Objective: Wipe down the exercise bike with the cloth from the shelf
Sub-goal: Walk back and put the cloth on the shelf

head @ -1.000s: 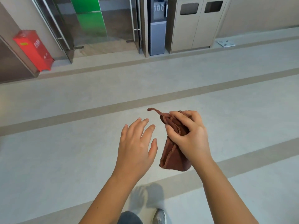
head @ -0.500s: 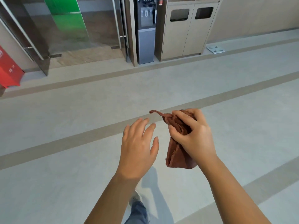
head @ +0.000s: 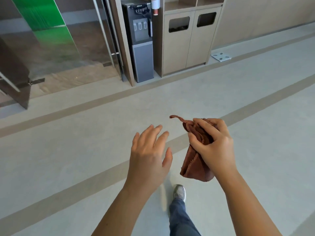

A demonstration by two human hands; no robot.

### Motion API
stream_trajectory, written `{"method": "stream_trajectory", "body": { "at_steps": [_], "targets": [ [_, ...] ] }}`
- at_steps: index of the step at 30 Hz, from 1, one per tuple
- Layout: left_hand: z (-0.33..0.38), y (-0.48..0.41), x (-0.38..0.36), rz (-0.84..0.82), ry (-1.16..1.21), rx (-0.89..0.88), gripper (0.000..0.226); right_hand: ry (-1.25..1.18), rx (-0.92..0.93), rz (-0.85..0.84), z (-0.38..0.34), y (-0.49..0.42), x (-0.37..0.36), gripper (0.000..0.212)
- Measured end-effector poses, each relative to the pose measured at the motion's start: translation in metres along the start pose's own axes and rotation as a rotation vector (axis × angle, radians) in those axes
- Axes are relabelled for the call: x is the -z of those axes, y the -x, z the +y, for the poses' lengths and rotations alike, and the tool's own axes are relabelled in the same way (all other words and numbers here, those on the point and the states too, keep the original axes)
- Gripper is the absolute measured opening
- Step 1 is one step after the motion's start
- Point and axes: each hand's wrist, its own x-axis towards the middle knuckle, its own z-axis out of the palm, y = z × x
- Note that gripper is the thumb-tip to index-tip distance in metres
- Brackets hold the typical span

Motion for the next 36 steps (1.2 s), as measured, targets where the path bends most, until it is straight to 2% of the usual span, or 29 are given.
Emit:
{"method": "stream_trajectory", "body": {
  "at_steps": [4, 13, 18, 28, 36],
  "targets": [
    [-0.017, -0.108, -0.049, -0.038, 0.019, 0.008, 0.033, -0.012, -0.003, 0.051, 0.038, -0.1, -0.02, 0.037],
    [-0.054, -0.32, -0.11, 0.039, 0.023, 0.027, 0.033, -0.004, 0.021, 0.03, 0.074, -0.31, -0.07, 0.037],
    [-0.12, -0.397, -0.137, 0.025, 0.006, 0.088, 0.033, -0.002, 0.073, -0.011, 0.078, -0.401, -0.138, 0.038],
    [-0.298, -0.582, -0.159, 0.018, -0.018, 0.151, 0.037, -0.003, 0.078, -0.076, 0.051, -0.596, -0.307, 0.036],
    [-0.37, -0.71, -0.201, -0.028, 0.002, 0.104, 0.037, 0.024, 0.069, -0.009, 0.067, -0.73, -0.371, 0.036]
  ]
}}
